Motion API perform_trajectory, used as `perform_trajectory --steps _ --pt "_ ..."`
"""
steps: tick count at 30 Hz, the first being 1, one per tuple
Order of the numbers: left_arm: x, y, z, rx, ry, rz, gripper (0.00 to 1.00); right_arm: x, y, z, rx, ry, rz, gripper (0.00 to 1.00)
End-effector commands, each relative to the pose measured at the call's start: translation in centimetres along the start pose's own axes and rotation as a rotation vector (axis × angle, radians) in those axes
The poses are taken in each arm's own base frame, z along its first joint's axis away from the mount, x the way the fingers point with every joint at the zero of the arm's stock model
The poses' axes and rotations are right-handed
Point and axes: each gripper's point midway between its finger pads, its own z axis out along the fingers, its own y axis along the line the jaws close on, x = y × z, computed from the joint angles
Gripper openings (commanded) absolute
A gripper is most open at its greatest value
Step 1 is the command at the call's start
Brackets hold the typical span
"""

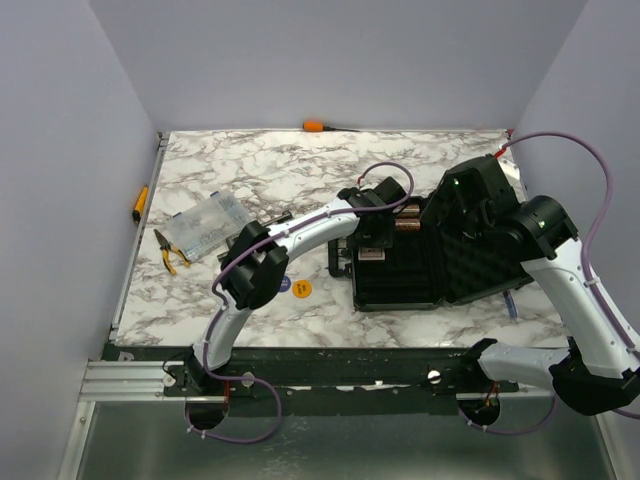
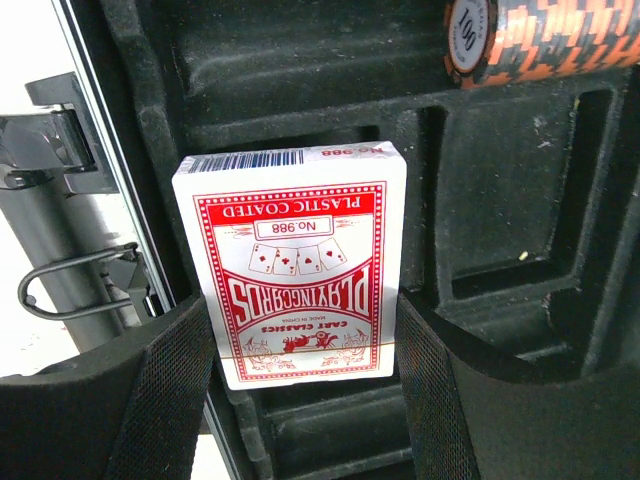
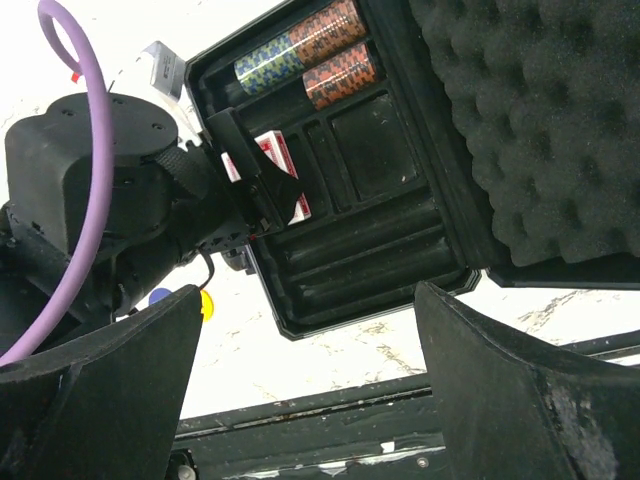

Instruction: Pack up texas hold em set

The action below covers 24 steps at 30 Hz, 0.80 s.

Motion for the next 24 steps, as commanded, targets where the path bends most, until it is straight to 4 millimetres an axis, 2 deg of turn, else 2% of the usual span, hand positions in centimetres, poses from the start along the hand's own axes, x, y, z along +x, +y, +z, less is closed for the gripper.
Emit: perform_trajectory --steps 1,5,14,24 --pt "-0.5 0.4 0.9 -0.035 -0.01 0.025 0.0 -0.6 -0.3 0.1 0.007 -0.036 -0.007 0.9" --pt "-0.3 0.5 1.0 -0.039 -0.007 0.017 0.0 -0.4 -0.1 0.3 0.005 -0.027 -0.015 0.9" --pt "-0.5 -0.6 0.8 -0.004 -0.001 0.003 0.0 -0.5 0.0 0.5 0.002 -0.033 -0.026 0.9" --pt "0.3 -0.3 1.6 -0.031 0.028 -0.004 0.0 -0.3 -0.4 0.5 0.007 -0.031 -0.047 0.9"
